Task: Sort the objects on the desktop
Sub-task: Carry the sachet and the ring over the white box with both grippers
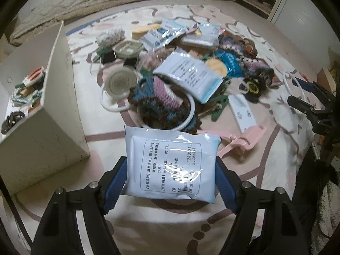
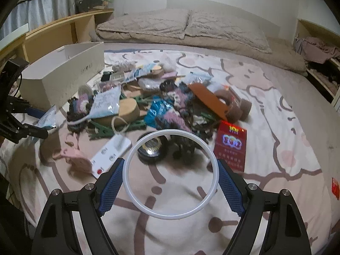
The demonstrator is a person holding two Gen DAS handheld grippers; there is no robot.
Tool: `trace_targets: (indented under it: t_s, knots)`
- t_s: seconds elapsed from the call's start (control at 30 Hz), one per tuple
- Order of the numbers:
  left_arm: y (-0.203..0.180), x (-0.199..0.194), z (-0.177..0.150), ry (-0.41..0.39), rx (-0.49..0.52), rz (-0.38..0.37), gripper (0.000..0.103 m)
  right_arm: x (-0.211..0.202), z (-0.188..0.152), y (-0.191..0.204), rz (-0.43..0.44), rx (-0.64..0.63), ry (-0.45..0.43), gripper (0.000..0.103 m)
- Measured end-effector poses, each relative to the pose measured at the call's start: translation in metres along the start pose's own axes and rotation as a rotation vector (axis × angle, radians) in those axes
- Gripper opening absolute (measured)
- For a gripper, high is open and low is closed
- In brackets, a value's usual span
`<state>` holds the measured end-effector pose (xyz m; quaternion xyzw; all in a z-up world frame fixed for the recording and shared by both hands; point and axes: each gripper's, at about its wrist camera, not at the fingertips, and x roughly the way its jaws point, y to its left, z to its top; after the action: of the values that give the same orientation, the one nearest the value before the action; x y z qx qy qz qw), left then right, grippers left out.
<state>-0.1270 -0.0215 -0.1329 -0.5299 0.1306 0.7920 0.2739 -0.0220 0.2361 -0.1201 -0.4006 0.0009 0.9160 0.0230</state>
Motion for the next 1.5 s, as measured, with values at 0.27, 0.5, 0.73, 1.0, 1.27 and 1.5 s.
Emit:
trace_targets:
  t_s: [0.27, 0.5, 0.73, 1.0, 1.27, 1.5]
  knots:
    - [0.004, -0.031, 0.013, -0.093, -0.003, 0.011, 0.078, -0.004, 0.032, 0.014, 0.025, -0.006, -0.052, 0.085]
    - [0.014, -0.065, 0.023, -0.187, -0.041, -0.011, 0.078, -0.008, 0.061, 0.036, 0.06, -0.062, -0.096, 0.085]
    - [0.031, -0.093, 0.031, -0.267, -0.086, 0.022, 0.078, -0.011, 0.088, 0.062, 0.138, -0.102, -0.127, 0.085]
    - [0.061, -0.118, 0.033, -0.344, -0.17, 0.087, 0.078, -0.008, 0.117, 0.1, 0.206, -0.169, -0.171, 0.085]
    - [0.106, -0.134, 0.031, -0.397, -0.284, 0.189, 0.078, 0.002, 0.146, 0.129, 0.258, -0.218, -0.194, 0.085]
    - [0.167, -0.13, 0.027, -0.39, -0.462, 0.324, 0.078, 0.016, 0.168, 0.156, 0.305, -0.26, -0.206, 0.085]
